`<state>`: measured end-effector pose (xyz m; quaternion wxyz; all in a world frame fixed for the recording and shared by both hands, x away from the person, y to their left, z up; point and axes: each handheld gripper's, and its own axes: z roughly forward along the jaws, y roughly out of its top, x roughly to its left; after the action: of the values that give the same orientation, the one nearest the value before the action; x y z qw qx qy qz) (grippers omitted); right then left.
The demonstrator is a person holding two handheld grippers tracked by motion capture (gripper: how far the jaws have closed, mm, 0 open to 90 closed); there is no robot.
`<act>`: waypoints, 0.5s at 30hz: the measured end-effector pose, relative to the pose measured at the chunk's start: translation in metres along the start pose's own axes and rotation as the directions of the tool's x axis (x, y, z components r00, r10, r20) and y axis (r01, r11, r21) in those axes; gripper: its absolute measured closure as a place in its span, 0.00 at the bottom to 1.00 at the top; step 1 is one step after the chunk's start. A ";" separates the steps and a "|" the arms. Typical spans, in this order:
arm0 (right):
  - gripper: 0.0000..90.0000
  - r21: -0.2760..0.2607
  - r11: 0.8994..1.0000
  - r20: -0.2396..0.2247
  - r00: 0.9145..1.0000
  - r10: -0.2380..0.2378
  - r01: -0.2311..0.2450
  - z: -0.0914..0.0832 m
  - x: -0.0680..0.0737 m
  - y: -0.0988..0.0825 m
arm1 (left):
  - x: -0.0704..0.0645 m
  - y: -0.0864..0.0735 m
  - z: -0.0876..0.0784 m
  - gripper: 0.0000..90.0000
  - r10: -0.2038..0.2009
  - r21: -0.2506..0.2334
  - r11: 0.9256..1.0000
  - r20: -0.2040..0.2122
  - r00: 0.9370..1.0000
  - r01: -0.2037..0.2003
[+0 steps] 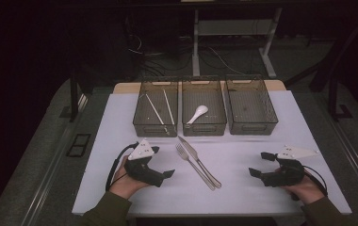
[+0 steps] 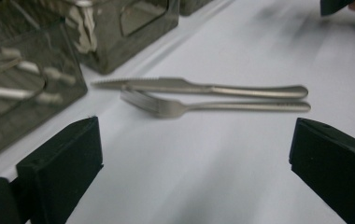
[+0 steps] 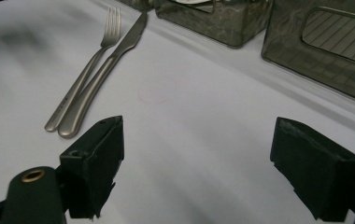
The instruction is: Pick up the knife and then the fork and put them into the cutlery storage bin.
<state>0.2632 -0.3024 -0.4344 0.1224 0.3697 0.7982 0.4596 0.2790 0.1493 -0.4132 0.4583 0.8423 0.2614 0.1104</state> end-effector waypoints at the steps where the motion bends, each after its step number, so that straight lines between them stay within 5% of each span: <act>1: 0.18 0.003 1.000 -0.012 1.000 0.003 -0.003 0.001 0.000 0.002 | 0.000 -0.003 -0.001 0.00 -0.006 0.002 1.000 0.002 1.000 0.006; 8: 0.14 0.036 0.999 -0.023 1.000 0.004 -0.003 0.006 0.009 0.013 | -0.004 -0.018 -0.003 0.00 -0.036 0.015 0.999 0.010 0.999 0.036; 15: 0.26 0.096 0.995 -0.054 0.999 -0.010 0.015 0.019 0.026 0.025 | -0.005 -0.024 -0.001 0.00 -0.039 0.028 0.999 0.017 0.999 0.038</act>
<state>0.2673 -0.2647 -0.4200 0.0859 0.3578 0.8247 0.4294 0.2665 0.1576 -0.4321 0.4507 0.8444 0.2750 0.0905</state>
